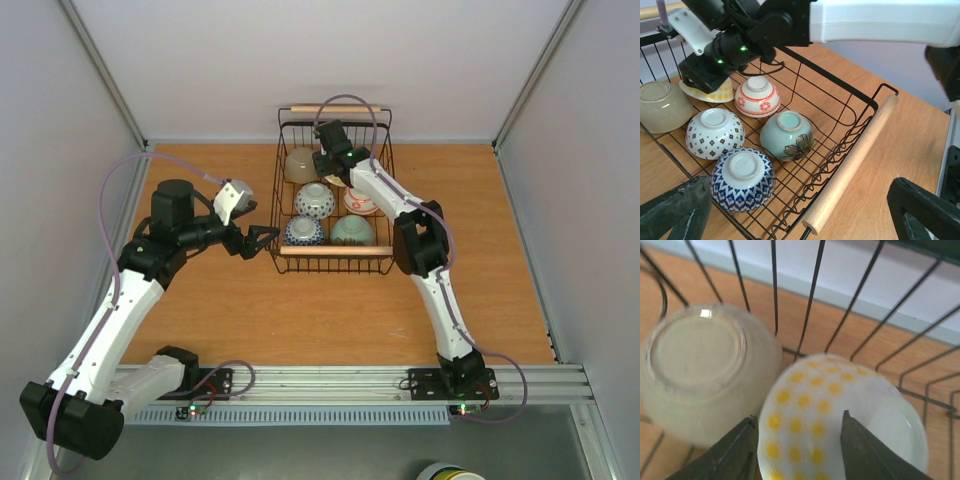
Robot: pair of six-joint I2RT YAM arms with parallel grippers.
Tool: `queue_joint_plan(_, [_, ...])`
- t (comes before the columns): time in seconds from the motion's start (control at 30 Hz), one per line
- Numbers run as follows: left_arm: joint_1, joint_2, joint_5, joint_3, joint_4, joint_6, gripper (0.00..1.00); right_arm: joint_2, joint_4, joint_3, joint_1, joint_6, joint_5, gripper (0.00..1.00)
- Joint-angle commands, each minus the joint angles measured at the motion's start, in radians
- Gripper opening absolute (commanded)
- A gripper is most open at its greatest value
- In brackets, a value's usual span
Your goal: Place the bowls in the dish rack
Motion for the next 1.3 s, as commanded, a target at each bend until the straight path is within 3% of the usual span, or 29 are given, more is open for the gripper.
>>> queue_joint_plan(0.0, [0.001, -0.009, -0.005, 0.009, 0.025, 0.015, 0.96, -0.151, 0.035, -0.161, -0.009, 0.036, -0.001, 0.50])
queue_joint_plan(0.23, [0.001, -0.012, -0.010, 0.016, 0.021, 0.012, 0.96, -0.183, -0.035, -0.153, -0.035, 0.090, 0.028, 0.62])
queue_joint_plan(0.57, [0.001, -0.022, 0.003, 0.009, 0.025, 0.012, 0.96, -0.098, -0.091, -0.078, -0.118, 0.188, -0.161, 0.80])
queue_joint_plan(0.87, [0.001, 0.000, 0.012, 0.008, 0.027, 0.009, 0.96, -0.019, -0.084, -0.010, -0.185, 0.307, -0.383, 0.83])
queue_joint_plan(1.03, [0.002, 0.012, 0.019, 0.006, 0.031, 0.009, 0.96, 0.023, -0.093, 0.036, -0.191, 0.324, -0.422, 0.85])
queue_joint_plan(1.27, [0.003, 0.022, 0.019, 0.006, 0.031, 0.008, 0.96, 0.059, -0.111, 0.089, -0.193, 0.330, -0.468, 0.78])
